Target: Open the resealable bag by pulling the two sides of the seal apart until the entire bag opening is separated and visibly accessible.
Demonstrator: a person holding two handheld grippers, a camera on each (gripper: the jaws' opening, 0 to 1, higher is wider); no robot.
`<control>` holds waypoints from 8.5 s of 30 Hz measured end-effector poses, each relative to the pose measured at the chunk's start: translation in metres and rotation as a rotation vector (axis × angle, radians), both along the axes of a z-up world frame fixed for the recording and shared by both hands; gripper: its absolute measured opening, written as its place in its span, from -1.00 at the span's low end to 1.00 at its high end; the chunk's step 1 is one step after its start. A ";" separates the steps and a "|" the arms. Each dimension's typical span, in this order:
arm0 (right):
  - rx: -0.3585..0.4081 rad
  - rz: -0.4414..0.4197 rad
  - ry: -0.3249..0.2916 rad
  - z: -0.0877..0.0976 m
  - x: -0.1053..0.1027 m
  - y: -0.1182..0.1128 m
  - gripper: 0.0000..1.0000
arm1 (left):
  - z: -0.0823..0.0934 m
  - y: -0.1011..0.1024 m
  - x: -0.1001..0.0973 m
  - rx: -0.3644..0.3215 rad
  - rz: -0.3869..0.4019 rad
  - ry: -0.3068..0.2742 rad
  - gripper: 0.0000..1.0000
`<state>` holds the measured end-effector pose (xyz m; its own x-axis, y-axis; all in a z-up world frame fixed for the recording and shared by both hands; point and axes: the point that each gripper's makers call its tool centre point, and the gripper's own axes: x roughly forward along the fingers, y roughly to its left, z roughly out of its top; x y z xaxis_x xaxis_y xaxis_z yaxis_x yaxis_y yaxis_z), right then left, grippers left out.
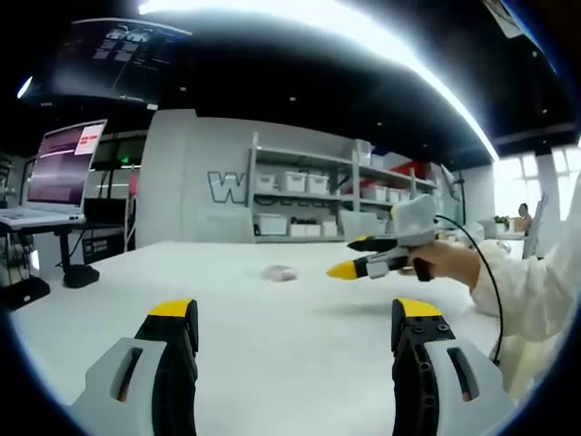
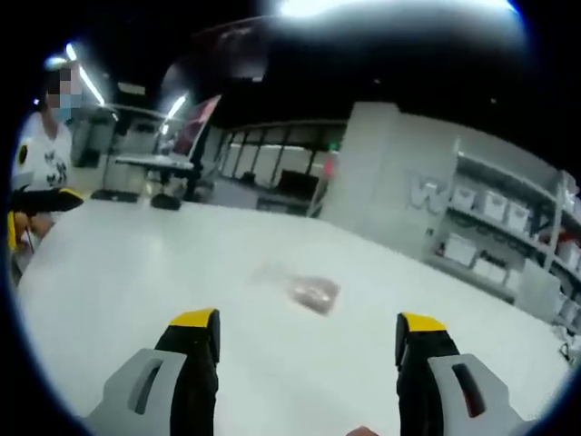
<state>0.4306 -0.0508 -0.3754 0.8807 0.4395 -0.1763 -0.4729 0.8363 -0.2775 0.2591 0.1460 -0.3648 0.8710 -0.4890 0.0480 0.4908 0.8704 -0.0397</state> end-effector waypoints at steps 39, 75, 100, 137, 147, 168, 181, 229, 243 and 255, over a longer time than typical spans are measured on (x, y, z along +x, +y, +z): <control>-0.112 0.007 -0.055 -0.003 0.021 0.019 0.56 | -0.001 0.002 -0.003 -0.015 0.008 0.000 0.73; 0.077 -0.010 0.017 -0.011 0.039 0.047 0.55 | -0.001 0.001 -0.006 -0.034 0.002 -0.002 0.73; 0.024 0.001 -0.004 -0.019 0.057 0.064 0.36 | 0.000 0.004 -0.002 -0.029 0.003 -0.002 0.73; -0.103 0.041 -0.016 -0.033 0.079 0.093 0.30 | -0.003 0.013 0.001 -0.060 0.023 0.005 0.73; -0.143 0.040 -0.023 -0.036 0.088 0.096 0.26 | -0.003 0.013 0.001 -0.065 0.025 0.008 0.73; -0.142 0.011 -0.029 -0.036 0.104 0.102 0.05 | -0.003 0.016 0.004 -0.060 0.029 0.013 0.73; -0.110 0.000 -0.006 -0.040 0.111 0.101 -0.07 | -0.003 0.018 0.006 -0.059 0.032 0.012 0.73; 0.008 -0.036 0.047 -0.048 0.120 0.098 -1.00 | -0.009 0.017 0.005 -0.065 0.037 0.032 0.72; 0.078 -0.065 0.008 -0.015 0.126 0.083 -1.00 | -0.009 0.017 0.004 -0.054 0.036 0.029 0.73; 0.064 -0.081 -0.043 0.011 0.129 0.075 -1.00 | -0.010 0.015 0.002 -0.055 0.026 0.025 0.73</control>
<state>0.5592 0.0237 -0.3641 0.9199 0.3759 -0.1116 -0.3920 0.8879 -0.2408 0.2607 0.1610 -0.3746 0.8847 -0.4632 0.0524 0.4662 0.8791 -0.0994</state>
